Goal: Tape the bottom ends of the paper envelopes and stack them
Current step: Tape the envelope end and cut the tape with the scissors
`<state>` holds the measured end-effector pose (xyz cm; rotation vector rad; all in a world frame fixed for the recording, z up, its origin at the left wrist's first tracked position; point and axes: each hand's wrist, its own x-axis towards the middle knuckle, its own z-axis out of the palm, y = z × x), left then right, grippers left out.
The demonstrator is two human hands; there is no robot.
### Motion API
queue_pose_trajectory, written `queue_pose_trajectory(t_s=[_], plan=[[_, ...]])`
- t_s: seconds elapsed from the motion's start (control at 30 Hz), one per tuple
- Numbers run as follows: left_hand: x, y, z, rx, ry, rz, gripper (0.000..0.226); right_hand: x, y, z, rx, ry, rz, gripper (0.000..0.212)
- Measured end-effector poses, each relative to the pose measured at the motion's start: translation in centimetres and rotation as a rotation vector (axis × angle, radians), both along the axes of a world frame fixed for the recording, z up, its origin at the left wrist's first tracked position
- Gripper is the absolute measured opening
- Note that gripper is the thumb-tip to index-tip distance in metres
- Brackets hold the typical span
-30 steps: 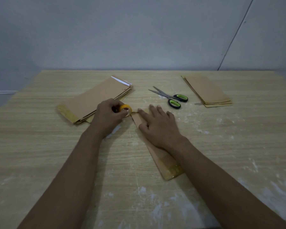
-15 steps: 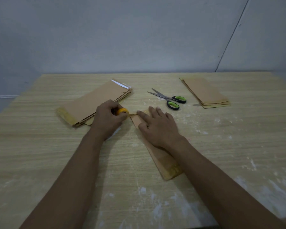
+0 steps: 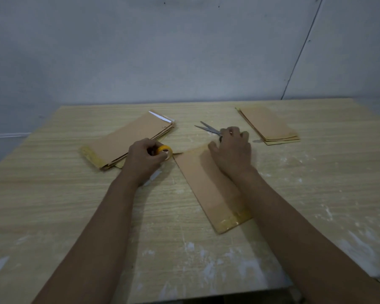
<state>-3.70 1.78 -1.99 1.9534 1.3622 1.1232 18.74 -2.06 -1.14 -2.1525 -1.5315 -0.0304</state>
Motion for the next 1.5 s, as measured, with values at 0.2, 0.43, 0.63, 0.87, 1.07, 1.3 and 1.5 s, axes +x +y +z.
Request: queue_pose_trajectory(t_s=[0.2,0.43,0.63,0.87,1.07,1.3,1.5], plan=[[-0.2,-0.1,-0.1,-0.018,-0.019,-0.007,0.009,1.5,0.8,-0.1,-0.097,0.033,-0.136,0.041],[-0.1,-0.4,-0.2,0.012,-0.032,-0.019,0.012,2.1,0.6,1.9,-0.210,0.193,-0.170,0.036],[0.1,-0.4,-0.1,0.034,-0.029,0.002,0.013,0.1,-1.5,2.5,-0.195,0.068,-0.162,0.024],[-0.1,-0.3,-0.2,0.029,-0.042,0.006,0.015,-2.5,-7.1,3.0,-0.033,-0.020,0.001,0.033],[0.0,0.0,-0.5,0.030,-0.039,0.034,0.019,-3.8,-10.9,2.9,-0.061,-0.089,0.045,0.033],[0.1,-0.3,-0.3,0.037,-0.060,0.033,0.020,-4.9,-11.8,2.4,-0.046,-0.142,0.086,0.031],[0.1,-0.5,-0.4,0.049,-0.043,0.022,0.022,-6.1,-11.0,2.6,-0.051,-0.188,0.133,0.029]])
